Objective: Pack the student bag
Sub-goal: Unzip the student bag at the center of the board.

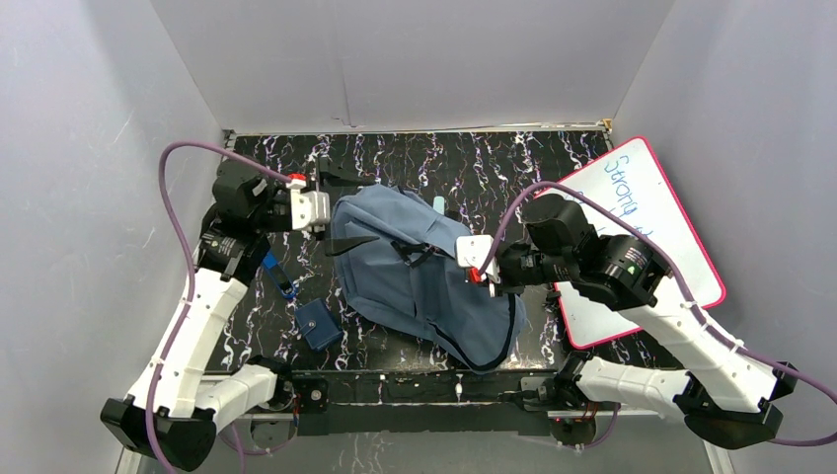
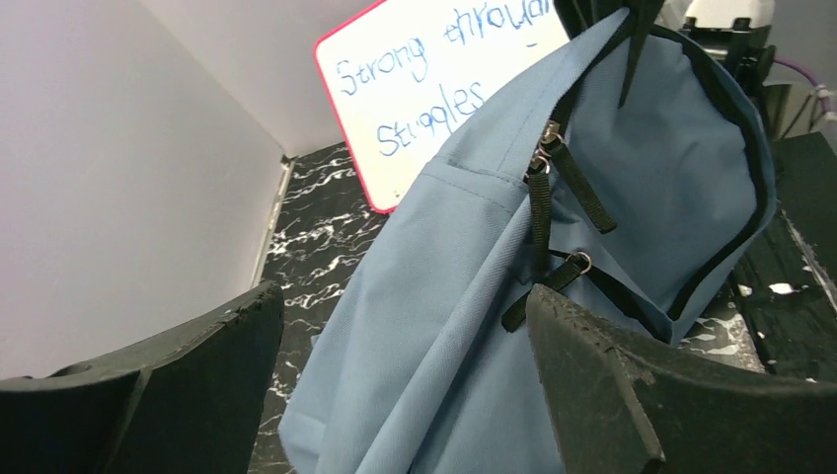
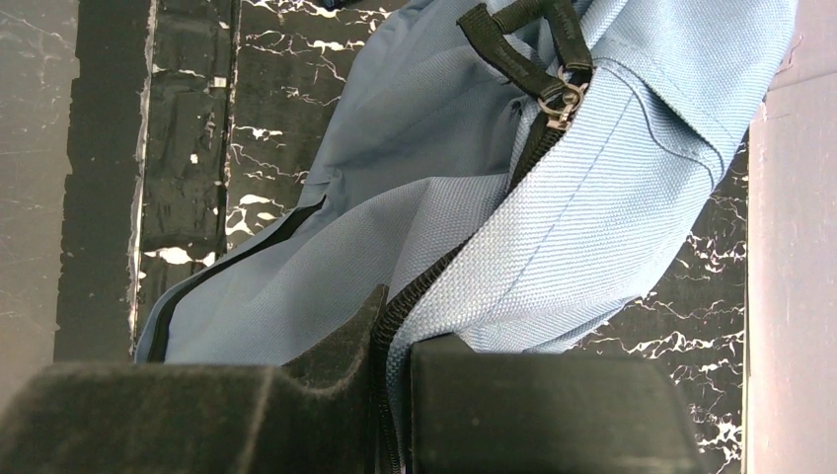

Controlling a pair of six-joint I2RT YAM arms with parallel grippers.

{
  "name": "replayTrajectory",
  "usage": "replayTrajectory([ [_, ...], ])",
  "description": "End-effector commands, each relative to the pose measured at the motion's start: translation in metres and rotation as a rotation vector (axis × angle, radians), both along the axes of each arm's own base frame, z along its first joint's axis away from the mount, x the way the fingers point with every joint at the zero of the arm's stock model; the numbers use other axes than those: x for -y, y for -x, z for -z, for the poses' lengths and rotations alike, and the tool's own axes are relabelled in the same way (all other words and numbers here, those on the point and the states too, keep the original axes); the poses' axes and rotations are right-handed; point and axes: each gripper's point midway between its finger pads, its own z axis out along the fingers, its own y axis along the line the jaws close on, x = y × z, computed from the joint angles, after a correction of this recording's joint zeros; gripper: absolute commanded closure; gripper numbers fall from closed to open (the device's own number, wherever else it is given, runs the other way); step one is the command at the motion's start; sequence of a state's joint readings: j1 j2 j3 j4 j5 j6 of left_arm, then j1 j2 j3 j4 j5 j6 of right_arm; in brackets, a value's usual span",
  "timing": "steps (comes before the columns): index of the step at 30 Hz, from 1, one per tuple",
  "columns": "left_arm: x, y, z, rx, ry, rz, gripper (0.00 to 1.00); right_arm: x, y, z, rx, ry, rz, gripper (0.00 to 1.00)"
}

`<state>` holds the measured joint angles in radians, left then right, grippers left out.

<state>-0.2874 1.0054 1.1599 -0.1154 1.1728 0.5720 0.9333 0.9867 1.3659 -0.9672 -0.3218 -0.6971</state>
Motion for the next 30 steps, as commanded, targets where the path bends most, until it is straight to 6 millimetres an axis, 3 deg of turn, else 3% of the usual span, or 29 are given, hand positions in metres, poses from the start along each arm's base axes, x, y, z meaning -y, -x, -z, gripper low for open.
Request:
replayTrajectory([
  [1, 0.01, 0.008, 0.006, 0.042, -0.042, 0.053, 0.12, -0.015, -0.004, -0.04, 0.135, -0.152, -0.063, 1.0],
  [9, 0.03, 0.0, 0.043, 0.015, -0.208, 0.025, 0.12, -0.016, -0.004, -0.041, 0.143, -0.146, -0.071, 1.0],
  [17, 0.031, -0.007, 0.067, 0.019, -0.331, -0.022, 0.16, -0.013, -0.001, -0.045, 0.154, -0.166, -0.075, 1.0],
  [26, 0.032, -0.003, 0.064, 0.042, -0.345, -0.018, 0.44, -0.013, -0.005, -0.044, 0.169, -0.18, -0.055, 1.0],
  [30, 0.032, 0.002, 0.061, 0.046, -0.334, -0.013, 0.72, -0.013, -0.004, -0.05, 0.182, -0.217, -0.045, 1.0],
])
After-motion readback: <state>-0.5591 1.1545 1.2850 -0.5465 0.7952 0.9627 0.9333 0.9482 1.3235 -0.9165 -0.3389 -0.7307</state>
